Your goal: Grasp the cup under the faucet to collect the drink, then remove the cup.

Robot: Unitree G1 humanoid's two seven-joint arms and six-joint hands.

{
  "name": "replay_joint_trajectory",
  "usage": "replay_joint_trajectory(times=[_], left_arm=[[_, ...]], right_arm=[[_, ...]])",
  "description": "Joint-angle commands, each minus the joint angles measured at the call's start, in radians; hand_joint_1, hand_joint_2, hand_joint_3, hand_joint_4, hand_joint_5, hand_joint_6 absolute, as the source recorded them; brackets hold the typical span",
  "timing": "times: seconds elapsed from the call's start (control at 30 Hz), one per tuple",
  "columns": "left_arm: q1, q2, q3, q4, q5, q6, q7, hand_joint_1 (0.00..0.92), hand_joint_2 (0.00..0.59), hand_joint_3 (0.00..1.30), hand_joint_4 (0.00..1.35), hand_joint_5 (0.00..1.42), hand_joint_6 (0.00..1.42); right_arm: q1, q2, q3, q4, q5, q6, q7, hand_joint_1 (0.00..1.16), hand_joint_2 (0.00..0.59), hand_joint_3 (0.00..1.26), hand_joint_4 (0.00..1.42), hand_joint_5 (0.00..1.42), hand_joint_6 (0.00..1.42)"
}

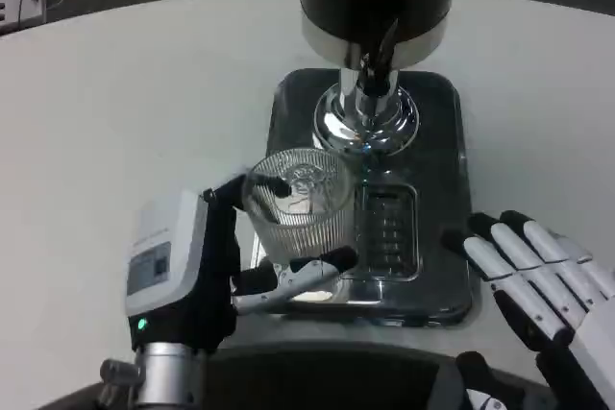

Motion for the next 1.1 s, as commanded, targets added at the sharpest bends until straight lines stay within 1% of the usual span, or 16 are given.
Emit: replay_joint_trajectory(times=[0.03,0.3,0.4,0.5,0.6,0.67,0.83,1.1], left_arm=[[-0.099,0.008,-0.033,0.098,0.001,-0.007,0.059,0.832,0.000,1.00,1.07,1.23,1.42],[-0.194,0.014,-0.073,0.227,0.002,-0.003,0.126,0.832,0.000,1.00,1.07,1.23,1.42],[-0.247,0.020,-0.105,0.287,0.023,-0.009,0.157,0.832,0.000,1.00,1.07,1.23,1.42],[-0.285,0.017,-0.127,0.336,0.021,-0.011,0.184,0.832,0.000,1.00,1.07,1.23,1.42],[-0.314,0.014,-0.157,0.367,0.036,0.005,0.213,0.832,0.000,1.00,1.07,1.23,1.42],[-0.324,0.012,-0.171,0.376,0.042,0.021,0.223,0.832,0.000,1.00,1.07,1.23,1.42],[-0.328,0.015,-0.184,0.401,0.042,0.036,0.237,0.832,0.000,1.00,1.07,1.23,1.42],[-0.299,0.034,-0.186,0.401,0.037,0.057,0.251,0.828,0.000,0.99,1.07,1.23,1.42]], right_arm=[[0.014,0.008,-0.002,-0.010,0.001,0.002,0.007,0.30,0.556,0.11,0.05,0.04,0.11],[0.017,0.014,-0.008,-0.006,-0.001,0.006,0.007,0.30,0.561,0.11,0.05,0.04,0.12],[0.015,0.010,-0.006,-0.003,0.000,0.002,0.008,0.31,0.562,0.11,0.05,0.04,0.12],[0.012,0.008,-0.003,-0.001,0.002,0.000,0.010,0.31,0.556,0.11,0.05,0.05,0.13],[0.007,0.008,0.000,0.001,0.002,0.002,0.012,0.32,0.554,0.11,0.05,0.05,0.13],[0.005,0.010,0.000,0.002,0.001,0.004,0.012,0.32,0.554,0.11,0.05,0.05,0.13],[0.000,0.015,-0.002,0.000,0.003,0.012,0.016,0.33,0.554,0.11,0.05,0.05,0.13],[-0.003,0.017,0.001,-0.001,0.004,0.020,0.019,0.33,0.554,0.11,0.05,0.05,0.13]])
